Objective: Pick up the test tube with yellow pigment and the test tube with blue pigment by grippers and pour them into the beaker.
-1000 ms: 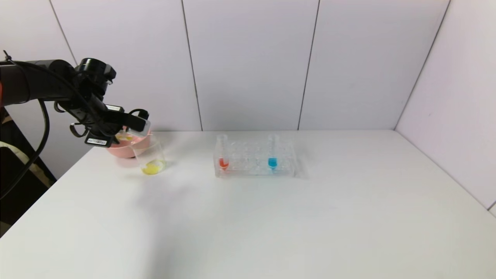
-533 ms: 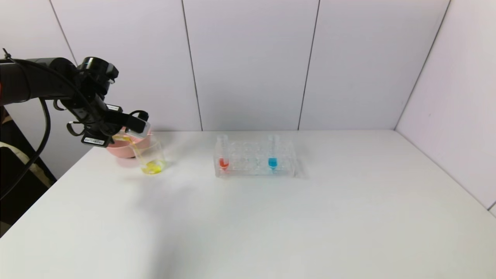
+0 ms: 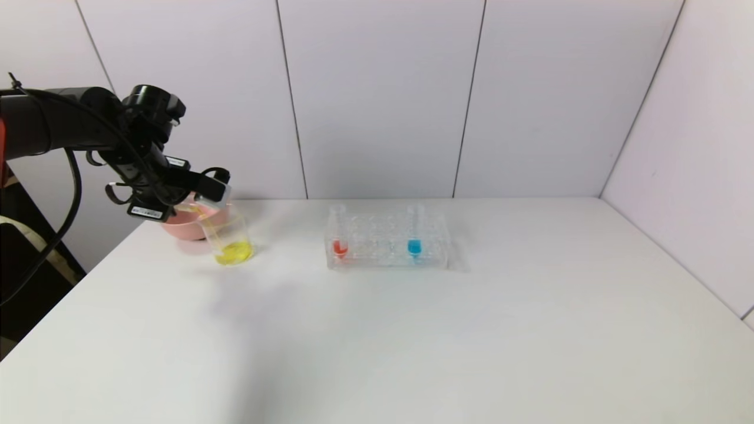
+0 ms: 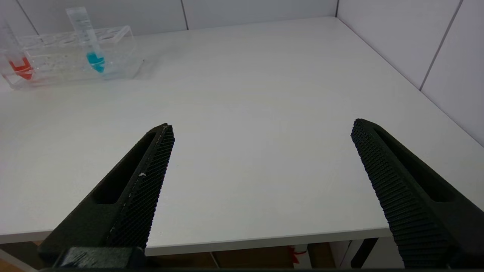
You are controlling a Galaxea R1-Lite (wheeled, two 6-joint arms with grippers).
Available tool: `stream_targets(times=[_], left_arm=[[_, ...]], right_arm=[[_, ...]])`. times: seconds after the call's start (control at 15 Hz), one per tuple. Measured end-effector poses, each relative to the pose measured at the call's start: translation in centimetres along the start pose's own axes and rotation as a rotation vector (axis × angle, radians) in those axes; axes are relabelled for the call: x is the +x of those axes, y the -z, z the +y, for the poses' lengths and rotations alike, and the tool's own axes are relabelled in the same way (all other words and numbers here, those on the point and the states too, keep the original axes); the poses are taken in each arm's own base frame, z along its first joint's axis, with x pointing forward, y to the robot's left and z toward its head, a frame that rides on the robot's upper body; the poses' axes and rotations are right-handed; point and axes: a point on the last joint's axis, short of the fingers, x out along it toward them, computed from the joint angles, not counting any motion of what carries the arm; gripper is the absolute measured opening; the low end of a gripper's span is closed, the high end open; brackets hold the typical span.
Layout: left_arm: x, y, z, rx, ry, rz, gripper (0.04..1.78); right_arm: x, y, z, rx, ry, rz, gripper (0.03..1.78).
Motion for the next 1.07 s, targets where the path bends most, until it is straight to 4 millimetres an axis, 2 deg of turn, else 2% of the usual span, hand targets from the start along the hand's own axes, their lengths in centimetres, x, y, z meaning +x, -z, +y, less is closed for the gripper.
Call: stream_targets(times=[1.07], left_arm=[[-0.55,-0.68,0.18,0.014,-0.011,0.037,0.47]], right_arm=[[0.00,0.00,0.00,0.000,0.000,0.000,1.71]])
